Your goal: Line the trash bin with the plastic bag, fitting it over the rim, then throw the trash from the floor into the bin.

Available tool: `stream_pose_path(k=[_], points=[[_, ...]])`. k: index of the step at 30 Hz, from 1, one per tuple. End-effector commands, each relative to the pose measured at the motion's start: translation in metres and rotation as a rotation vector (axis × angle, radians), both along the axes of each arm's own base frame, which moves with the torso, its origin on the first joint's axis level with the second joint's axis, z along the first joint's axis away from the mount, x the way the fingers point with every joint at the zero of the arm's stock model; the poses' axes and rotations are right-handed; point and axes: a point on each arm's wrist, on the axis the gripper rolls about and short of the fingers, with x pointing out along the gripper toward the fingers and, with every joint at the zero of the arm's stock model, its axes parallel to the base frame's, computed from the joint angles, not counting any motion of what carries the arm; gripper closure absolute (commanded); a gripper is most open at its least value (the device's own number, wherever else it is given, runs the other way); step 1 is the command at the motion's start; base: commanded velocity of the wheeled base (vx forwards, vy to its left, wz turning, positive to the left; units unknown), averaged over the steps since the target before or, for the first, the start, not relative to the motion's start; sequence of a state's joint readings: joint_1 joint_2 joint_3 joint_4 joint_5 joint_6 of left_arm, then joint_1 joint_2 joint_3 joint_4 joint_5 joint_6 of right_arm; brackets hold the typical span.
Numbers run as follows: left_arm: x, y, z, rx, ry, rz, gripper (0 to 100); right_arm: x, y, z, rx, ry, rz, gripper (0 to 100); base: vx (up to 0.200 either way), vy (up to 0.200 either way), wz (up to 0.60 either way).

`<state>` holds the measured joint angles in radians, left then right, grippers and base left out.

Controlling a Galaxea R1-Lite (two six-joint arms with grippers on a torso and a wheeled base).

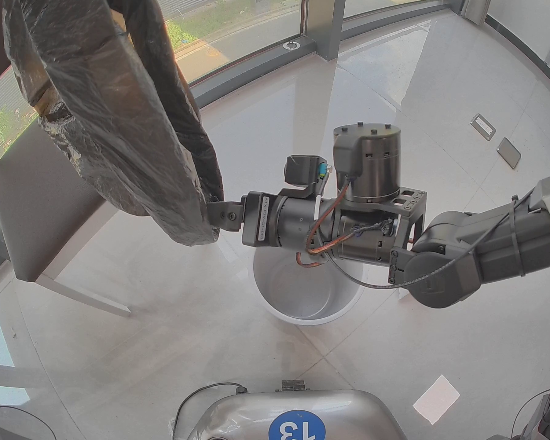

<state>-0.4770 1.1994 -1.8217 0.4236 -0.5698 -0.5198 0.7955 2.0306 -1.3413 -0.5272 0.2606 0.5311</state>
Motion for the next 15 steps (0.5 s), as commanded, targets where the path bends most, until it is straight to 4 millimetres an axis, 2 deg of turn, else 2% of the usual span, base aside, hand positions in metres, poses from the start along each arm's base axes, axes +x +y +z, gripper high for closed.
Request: stream_pose_path(k=[1,7,15], points=[[-0.002,0.001,0.001,-0.002,-0.005,-0.004,100,0.004,0.004,-0.007,-0.009,0.008,-0.001,0,0.0,0.0,0.0],[-0.003,0.001,0.003,-0.024,0.002,-0.015,100,0.008,0.009,-0.008,0.012,0.008,-0.002,0,0.0,0.0,0.0],[-0.004,0.002,0.006,-0.054,-0.01,-0.016,100,0.004,0.032,-0.014,0.028,0.025,0.035,0,0.0,0.0,0.0]])
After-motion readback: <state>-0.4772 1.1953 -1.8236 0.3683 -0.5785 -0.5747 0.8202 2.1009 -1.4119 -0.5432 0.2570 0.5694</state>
